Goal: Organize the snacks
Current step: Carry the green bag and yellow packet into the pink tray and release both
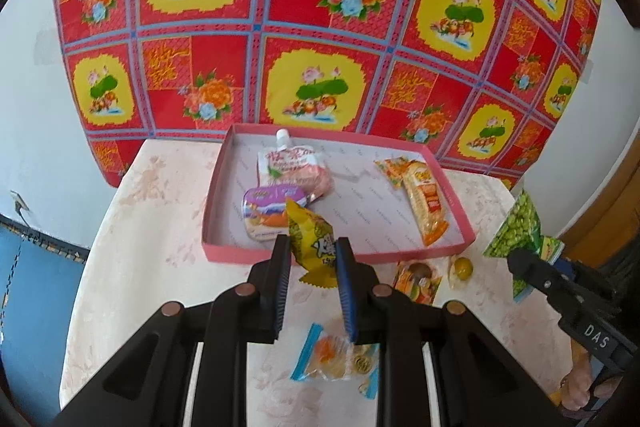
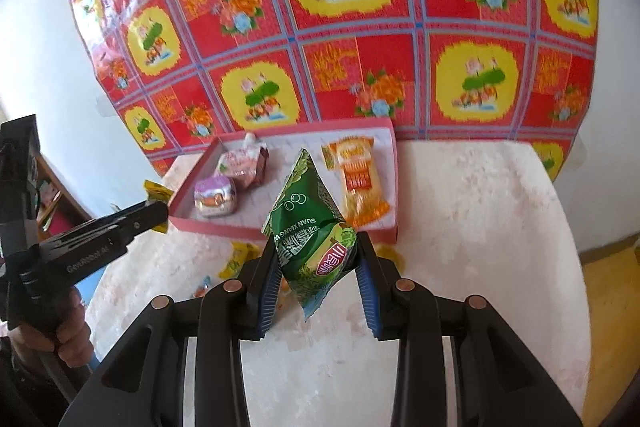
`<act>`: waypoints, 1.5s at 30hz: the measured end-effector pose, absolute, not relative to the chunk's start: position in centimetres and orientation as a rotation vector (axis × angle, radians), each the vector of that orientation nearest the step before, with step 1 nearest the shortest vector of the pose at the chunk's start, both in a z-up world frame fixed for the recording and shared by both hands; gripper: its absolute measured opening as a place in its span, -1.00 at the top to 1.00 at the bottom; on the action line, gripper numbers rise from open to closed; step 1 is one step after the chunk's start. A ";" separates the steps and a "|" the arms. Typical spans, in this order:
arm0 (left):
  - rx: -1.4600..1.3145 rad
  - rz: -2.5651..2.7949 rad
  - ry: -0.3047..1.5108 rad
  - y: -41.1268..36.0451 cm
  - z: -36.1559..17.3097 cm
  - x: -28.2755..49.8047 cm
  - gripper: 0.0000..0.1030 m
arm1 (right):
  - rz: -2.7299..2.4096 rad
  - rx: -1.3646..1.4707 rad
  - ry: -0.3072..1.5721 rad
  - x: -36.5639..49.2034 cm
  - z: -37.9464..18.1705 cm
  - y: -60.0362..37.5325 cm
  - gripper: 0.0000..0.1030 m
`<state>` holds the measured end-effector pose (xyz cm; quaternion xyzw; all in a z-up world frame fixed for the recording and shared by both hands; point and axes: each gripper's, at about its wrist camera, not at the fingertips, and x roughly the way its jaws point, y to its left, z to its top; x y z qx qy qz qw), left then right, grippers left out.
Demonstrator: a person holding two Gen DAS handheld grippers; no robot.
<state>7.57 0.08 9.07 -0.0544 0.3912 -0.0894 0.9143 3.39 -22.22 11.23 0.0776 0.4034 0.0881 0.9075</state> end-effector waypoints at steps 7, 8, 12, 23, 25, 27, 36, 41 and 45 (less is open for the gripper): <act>-0.099 -0.202 0.801 -0.9 9.4 9.1 0.55 | 0.180 0.139 0.820 5.1 12.2 -21.9 0.30; -0.102 -0.204 0.804 -1.0 9.3 9.3 0.55 | 0.180 0.140 0.822 5.4 12.3 -21.8 0.30; -0.099 -0.205 0.808 -1.3 9.0 10.2 0.55 | 0.184 0.134 0.828 6.4 12.3 -21.6 0.30; -0.096 -0.200 0.845 -1.6 7.2 12.1 0.55 | 0.188 0.129 0.864 8.4 10.8 -20.8 0.31; -0.093 -0.195 0.854 -1.7 6.8 12.4 0.55 | 0.188 0.135 0.872 8.7 10.4 -20.7 0.30; -0.092 -0.188 0.859 -1.6 6.5 12.6 0.55 | 0.190 0.140 0.882 8.9 9.9 -20.5 0.31; -0.102 -0.175 0.884 -1.5 5.3 13.3 0.55 | 0.194 0.155 0.909 10.0 8.6 -20.2 0.30; -0.119 -0.158 0.888 -1.4 5.1 13.7 0.55 | 0.192 0.162 0.916 10.6 8.3 -20.1 0.30; -0.116 -0.155 0.896 -1.5 4.9 13.8 0.55 | 0.200 0.158 0.921 11.0 7.9 -19.8 0.30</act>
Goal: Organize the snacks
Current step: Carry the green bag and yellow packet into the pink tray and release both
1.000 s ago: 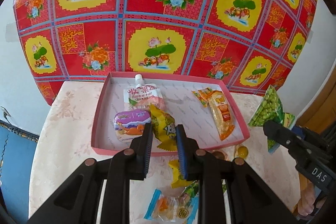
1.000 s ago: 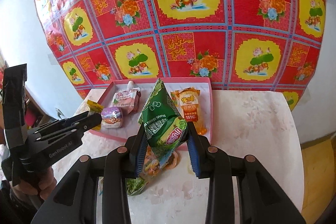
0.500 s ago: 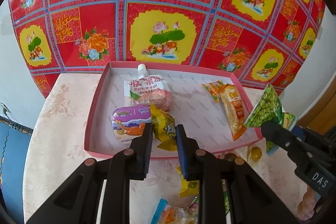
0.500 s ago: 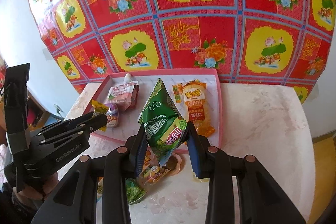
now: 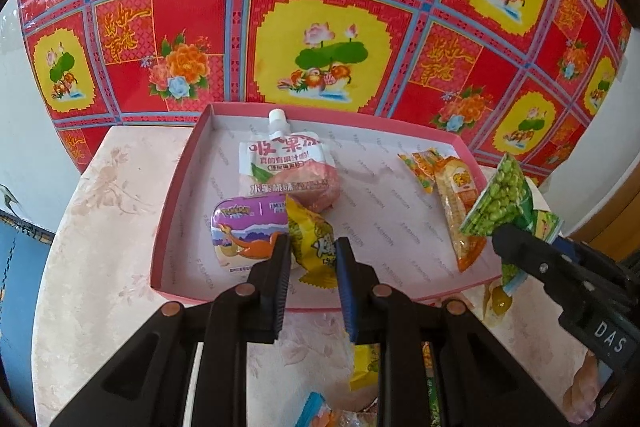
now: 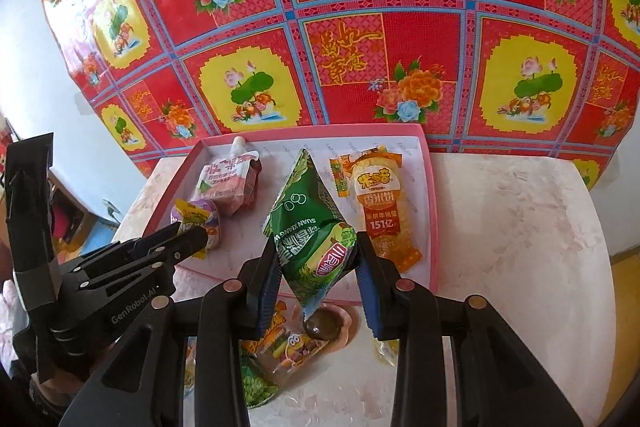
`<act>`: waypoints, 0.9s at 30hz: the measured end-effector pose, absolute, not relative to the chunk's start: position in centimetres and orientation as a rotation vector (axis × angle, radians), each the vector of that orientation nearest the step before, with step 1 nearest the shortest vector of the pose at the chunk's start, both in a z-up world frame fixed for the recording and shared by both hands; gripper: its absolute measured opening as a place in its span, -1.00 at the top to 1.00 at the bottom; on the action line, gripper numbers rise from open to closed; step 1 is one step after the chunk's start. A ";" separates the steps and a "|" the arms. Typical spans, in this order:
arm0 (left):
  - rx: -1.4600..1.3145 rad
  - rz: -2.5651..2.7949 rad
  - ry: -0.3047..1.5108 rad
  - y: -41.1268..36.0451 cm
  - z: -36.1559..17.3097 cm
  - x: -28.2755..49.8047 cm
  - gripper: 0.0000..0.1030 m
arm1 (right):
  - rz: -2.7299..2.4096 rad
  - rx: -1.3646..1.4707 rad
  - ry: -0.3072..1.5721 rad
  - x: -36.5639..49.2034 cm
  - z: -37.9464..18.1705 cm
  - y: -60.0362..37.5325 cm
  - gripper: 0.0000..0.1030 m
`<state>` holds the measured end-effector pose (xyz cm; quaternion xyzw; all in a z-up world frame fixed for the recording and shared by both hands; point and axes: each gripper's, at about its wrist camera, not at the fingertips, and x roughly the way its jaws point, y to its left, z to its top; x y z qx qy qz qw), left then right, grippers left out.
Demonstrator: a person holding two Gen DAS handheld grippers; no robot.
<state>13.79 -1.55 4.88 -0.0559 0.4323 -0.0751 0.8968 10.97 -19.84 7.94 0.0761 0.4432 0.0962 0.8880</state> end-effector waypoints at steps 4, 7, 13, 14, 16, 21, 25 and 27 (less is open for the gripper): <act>-0.099 -0.137 0.903 -1.8 4.4 13.9 0.55 | 0.202 0.153 0.933 11.2 7.4 -19.5 0.30; -0.067 -0.125 0.884 -2.2 4.4 13.9 0.55 | 0.205 0.151 0.938 11.3 7.0 -19.4 0.30; -0.045 -0.115 0.895 -2.3 3.4 14.3 0.55 | 0.200 0.145 0.956 11.9 6.4 -19.4 0.30; -0.031 -0.109 0.888 -2.4 3.4 14.3 0.55 | 0.201 0.145 0.958 12.0 6.3 -19.4 0.30; -0.004 -0.096 0.876 -2.4 3.5 14.3 0.55 | 0.202 0.144 0.962 12.2 6.2 -19.3 0.30; -0.022 -0.094 0.865 -1.9 3.7 14.8 0.55 | 0.210 0.139 0.968 12.5 5.8 -18.9 0.30; -0.024 -0.093 0.854 -1.6 3.9 15.2 0.55 | 0.208 0.144 0.966 13.0 5.5 -18.8 0.30; -0.022 -0.090 0.846 -1.6 4.0 15.3 0.55 | 0.208 0.146 0.969 13.2 5.3 -18.7 0.30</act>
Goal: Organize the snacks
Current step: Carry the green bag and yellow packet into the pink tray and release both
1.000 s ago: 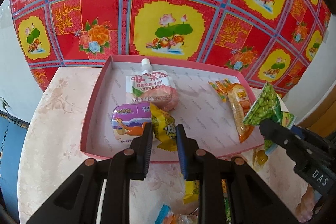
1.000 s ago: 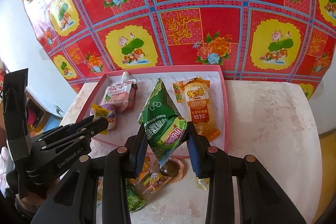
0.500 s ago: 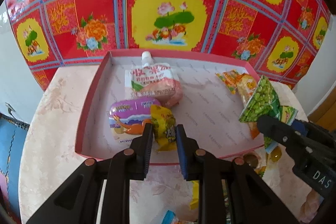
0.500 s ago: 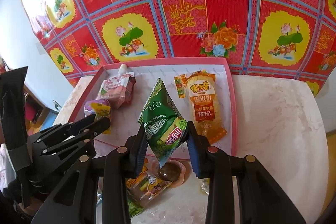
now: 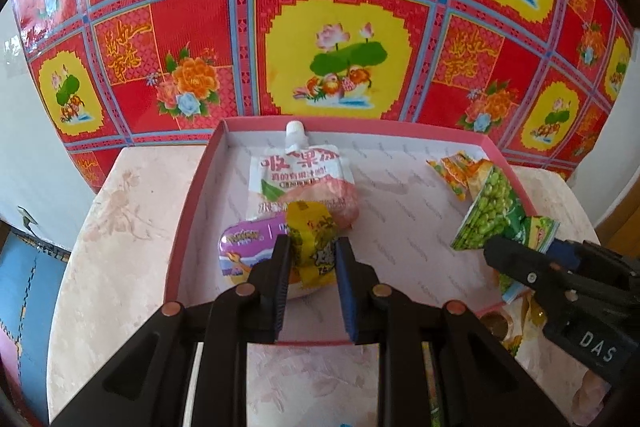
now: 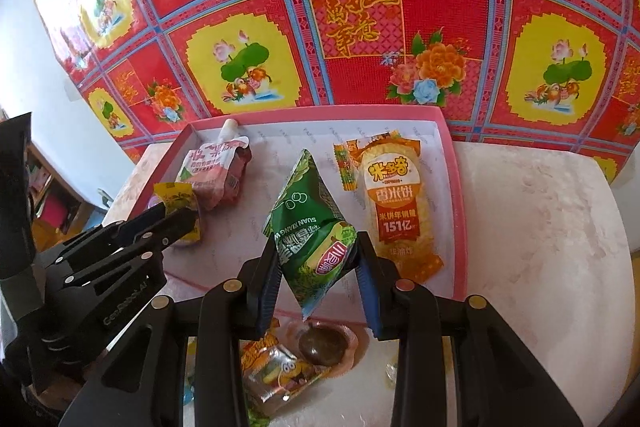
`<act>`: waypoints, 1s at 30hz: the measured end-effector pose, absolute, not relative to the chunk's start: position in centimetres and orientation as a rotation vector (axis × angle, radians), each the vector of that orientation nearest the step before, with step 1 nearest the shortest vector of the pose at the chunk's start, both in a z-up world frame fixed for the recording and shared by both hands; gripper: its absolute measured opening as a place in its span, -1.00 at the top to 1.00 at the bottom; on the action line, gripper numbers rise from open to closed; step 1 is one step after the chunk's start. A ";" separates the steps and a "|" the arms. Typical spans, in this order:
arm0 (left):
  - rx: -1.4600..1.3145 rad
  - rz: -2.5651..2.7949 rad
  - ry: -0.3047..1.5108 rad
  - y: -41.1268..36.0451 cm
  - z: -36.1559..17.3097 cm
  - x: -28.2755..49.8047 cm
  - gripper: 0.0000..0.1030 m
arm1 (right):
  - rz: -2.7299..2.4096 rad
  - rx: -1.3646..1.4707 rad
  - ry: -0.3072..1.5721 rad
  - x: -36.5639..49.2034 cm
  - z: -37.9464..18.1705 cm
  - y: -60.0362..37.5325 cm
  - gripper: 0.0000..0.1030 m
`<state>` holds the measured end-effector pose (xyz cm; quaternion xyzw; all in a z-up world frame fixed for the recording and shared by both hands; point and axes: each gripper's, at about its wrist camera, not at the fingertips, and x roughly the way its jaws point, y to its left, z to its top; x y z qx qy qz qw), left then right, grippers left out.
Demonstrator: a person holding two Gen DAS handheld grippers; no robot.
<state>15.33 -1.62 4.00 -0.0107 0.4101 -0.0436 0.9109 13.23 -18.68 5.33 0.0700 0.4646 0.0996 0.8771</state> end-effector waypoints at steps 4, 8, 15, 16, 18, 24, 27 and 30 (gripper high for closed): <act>-0.022 -0.082 0.837 -1.5 4.2 15.9 0.55 | 0.208 0.145 0.973 13.7 5.0 -18.6 0.30; -0.097 -0.075 0.876 -0.4 3.2 16.8 0.54 | 0.202 0.142 0.968 14.4 4.9 -18.8 0.30; -0.107 -0.067 0.878 0.1 3.2 17.4 0.53 | 0.188 0.147 0.972 15.8 4.5 -19.2 0.30; -0.104 -0.066 0.878 0.0 3.2 17.5 0.52 | 0.187 0.145 0.974 16.1 4.5 -19.2 0.30; -0.101 -0.066 0.880 0.0 3.2 17.6 0.51 | 0.187 0.141 0.976 16.4 4.3 -19.1 0.30; -0.101 -0.070 0.887 -0.6 2.8 18.6 0.51 | 0.174 0.130 0.989 18.0 3.6 -18.6 0.30; -0.105 -0.070 0.886 -0.5 2.7 19.0 0.50 | 0.165 0.125 0.992 18.6 3.3 -18.5 0.30; -0.090 -0.068 0.878 -0.5 2.8 18.8 0.50 | 0.156 0.130 1.001 19.1 2.8 -18.4 0.30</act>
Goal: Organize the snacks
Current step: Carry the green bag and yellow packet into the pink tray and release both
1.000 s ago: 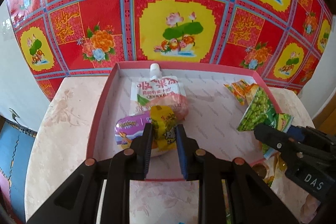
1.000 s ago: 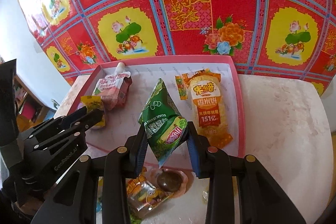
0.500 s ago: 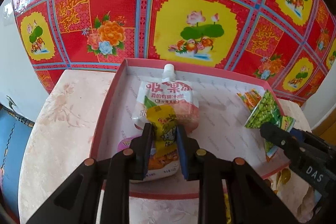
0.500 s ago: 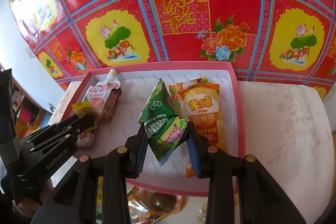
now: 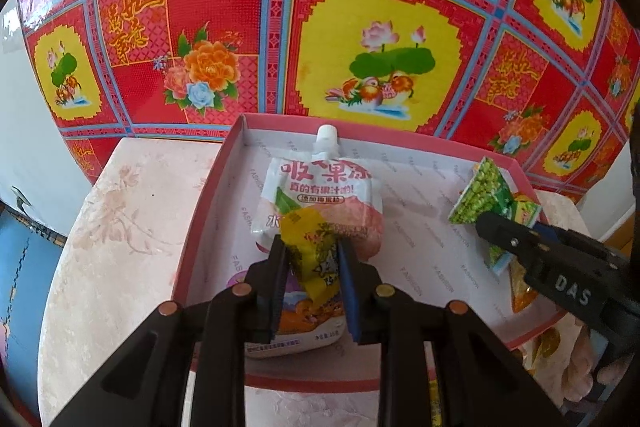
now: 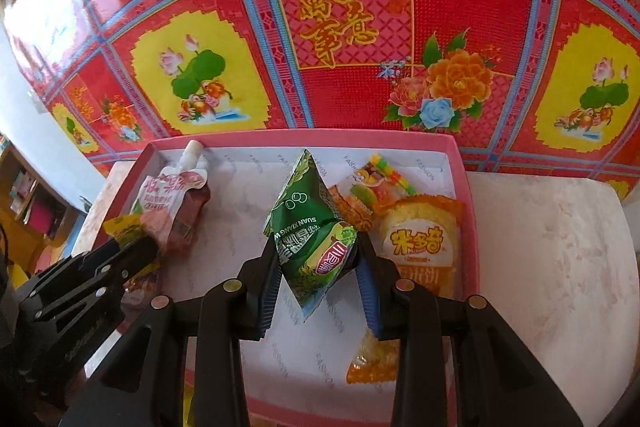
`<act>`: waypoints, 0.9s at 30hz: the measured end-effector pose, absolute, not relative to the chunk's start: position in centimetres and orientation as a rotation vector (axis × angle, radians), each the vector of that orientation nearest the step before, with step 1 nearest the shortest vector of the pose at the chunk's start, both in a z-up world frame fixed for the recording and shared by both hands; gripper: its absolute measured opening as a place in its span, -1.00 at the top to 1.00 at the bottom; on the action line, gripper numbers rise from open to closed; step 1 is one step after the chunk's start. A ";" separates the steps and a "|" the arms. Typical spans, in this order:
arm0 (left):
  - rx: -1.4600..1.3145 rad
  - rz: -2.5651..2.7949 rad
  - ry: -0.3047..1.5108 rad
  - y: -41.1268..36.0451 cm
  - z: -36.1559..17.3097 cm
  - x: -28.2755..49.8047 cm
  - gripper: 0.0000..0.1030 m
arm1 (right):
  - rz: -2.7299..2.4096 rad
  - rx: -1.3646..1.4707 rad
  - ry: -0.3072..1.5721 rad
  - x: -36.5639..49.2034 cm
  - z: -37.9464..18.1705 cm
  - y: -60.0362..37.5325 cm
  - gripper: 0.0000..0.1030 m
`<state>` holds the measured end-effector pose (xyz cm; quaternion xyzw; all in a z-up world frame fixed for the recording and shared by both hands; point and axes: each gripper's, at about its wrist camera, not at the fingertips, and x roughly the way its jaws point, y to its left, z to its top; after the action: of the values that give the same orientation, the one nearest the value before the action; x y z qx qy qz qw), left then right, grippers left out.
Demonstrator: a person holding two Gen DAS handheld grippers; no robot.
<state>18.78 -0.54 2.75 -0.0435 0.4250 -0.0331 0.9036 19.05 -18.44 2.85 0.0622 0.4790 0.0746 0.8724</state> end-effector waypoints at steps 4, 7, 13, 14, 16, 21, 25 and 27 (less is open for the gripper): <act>-0.102 -0.072 0.882 -0.3 2.9 18.3 0.50 | 0.152 0.130 1.013 19.5 2.1 -18.2 0.30; -0.104 -0.071 0.885 -0.2 2.9 18.2 0.50 | 0.151 0.117 1.012 19.8 2.0 -17.8 0.29; -0.102 -0.065 0.889 -0.1 2.9 18.3 0.47 | 0.157 0.157 1.020 20.2 1.3 -17.8 0.26; -0.101 -0.071 0.890 0.0 3.0 18.3 0.43 | 0.161 0.169 1.014 20.3 1.2 -17.8 0.22; -0.112 -0.079 0.892 0.1 3.1 18.3 0.29 | 0.179 0.184 1.014 20.1 1.2 -18.0 0.14; -0.128 -0.087 0.882 0.2 4.0 17.8 0.00 | 0.213 0.197 1.005 19.4 1.7 -17.7 -0.18; -0.130 -0.090 0.881 0.3 4.8 17.2 -0.03 | 0.218 0.193 0.969 18.2 3.1 -18.0 -0.37; -0.137 -0.098 0.883 0.2 5.2 16.8 -0.03 | 0.217 0.196 0.961 17.8 3.7 -18.2 -0.37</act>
<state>16.80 0.25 5.15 -0.0664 0.4267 -0.0475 0.9007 17.76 -18.21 3.65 0.0939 0.4605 0.1040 0.8765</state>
